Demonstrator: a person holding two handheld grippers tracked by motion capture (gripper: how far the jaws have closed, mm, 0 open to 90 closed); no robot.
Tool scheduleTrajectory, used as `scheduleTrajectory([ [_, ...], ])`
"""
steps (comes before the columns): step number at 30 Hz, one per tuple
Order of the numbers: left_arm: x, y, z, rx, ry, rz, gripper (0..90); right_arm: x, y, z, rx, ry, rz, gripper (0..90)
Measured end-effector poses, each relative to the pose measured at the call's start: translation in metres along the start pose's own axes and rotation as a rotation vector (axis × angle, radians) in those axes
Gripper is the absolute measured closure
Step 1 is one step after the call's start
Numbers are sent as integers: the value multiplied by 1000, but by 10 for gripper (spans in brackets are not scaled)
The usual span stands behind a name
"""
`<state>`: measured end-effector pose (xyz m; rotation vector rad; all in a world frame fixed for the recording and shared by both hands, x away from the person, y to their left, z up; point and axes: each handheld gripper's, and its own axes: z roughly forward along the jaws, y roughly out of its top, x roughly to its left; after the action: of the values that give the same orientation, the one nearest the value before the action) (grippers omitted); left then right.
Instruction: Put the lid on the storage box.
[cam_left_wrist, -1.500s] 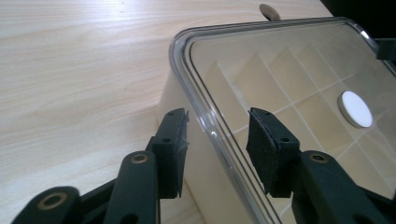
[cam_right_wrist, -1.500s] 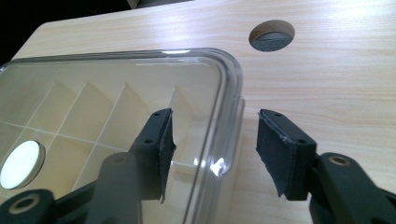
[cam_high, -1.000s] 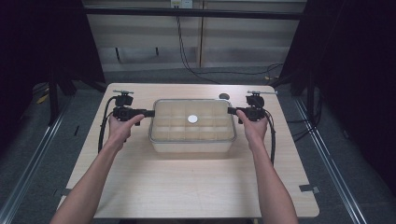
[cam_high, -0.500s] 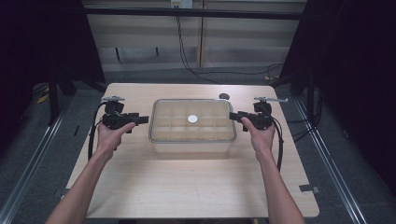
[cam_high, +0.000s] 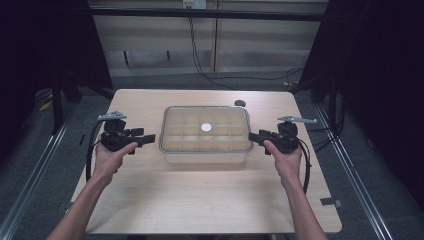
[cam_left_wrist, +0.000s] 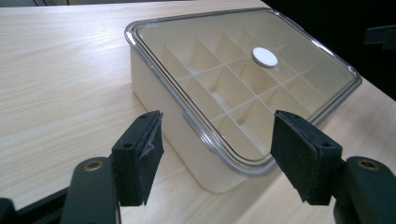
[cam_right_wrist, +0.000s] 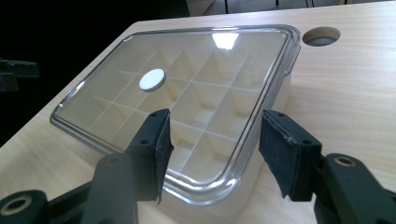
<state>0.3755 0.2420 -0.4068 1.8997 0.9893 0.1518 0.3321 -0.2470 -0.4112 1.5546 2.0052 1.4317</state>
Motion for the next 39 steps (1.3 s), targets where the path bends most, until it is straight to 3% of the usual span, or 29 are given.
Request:
scheduleTrajectory([
  [6, -6, -8, -7, 13, 0, 27, 356, 4, -11, -13, -12, 11, 3, 447],
  [22, -26, -45, -27, 19, 1, 42, 334, 19, -44, -45, -29, 43, -13, 449],
  [31, -37, -72, -35, 71, 3, 67, 318, 19, -67, -59, -12, 44, 9, 405],
  [35, -41, -83, -40, 68, 1, 48, 308, 20, -76, -66, -9, 36, 18, 390],
  [39, -43, -98, -43, 94, 1, 46, 296, 21, -88, -75, 0, 24, 30, 370],
])
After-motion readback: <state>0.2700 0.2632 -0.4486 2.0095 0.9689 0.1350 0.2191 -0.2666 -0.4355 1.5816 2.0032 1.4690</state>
